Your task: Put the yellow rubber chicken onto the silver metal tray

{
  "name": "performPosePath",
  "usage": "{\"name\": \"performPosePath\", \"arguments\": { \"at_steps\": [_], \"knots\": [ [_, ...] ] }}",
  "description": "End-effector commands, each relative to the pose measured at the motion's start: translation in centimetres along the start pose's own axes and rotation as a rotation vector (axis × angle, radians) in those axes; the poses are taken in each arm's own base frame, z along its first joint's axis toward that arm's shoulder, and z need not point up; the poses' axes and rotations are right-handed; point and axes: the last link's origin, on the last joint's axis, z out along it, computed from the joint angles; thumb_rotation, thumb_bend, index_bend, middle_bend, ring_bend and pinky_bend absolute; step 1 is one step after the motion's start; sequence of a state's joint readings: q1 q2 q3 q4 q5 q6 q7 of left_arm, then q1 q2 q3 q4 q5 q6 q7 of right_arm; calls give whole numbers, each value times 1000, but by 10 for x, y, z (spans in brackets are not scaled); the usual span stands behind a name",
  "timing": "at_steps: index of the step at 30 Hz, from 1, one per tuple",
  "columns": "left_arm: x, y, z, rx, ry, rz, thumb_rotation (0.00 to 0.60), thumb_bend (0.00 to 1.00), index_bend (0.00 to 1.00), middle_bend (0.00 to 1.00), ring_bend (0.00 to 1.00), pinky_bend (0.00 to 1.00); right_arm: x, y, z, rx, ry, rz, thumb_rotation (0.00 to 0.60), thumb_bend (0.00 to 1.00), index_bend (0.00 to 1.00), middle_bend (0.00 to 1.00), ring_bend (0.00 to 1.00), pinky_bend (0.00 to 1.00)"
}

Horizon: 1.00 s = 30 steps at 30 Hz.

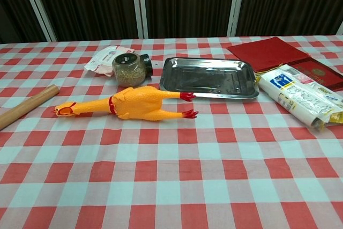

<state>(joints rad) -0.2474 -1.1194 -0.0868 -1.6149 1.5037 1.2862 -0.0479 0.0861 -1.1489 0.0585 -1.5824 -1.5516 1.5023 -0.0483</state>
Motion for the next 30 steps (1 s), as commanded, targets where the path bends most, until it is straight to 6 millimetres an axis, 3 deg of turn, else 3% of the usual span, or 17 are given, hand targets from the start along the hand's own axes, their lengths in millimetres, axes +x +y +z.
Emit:
{"name": "performPosePath", "arguments": {
  "at_steps": [1, 12, 22, 30],
  "knots": [
    [-6, 15, 37, -68, -54, -13, 600, 135, 180, 222, 158, 153, 0, 0, 0, -1, -4, 0, 600, 259, 0, 208, 96, 87],
    [-39, 68, 109, -196, -216, -90, 600, 135, 156, 211, 158, 152, 0, -1, -3, -13, -10, -3, 600, 259, 0, 208, 96, 87],
    [-75, 113, 144, -244, -334, -114, 600, 150, 170, 227, 160, 155, 2, 2, -9, -27, -5, 0, 600, 259, 0, 208, 96, 87],
    [-97, 133, 159, -231, -352, -122, 600, 174, 180, 241, 174, 242, 3, 6, -12, -39, -8, 3, 600, 259, 0, 208, 96, 87]
  ]
}}
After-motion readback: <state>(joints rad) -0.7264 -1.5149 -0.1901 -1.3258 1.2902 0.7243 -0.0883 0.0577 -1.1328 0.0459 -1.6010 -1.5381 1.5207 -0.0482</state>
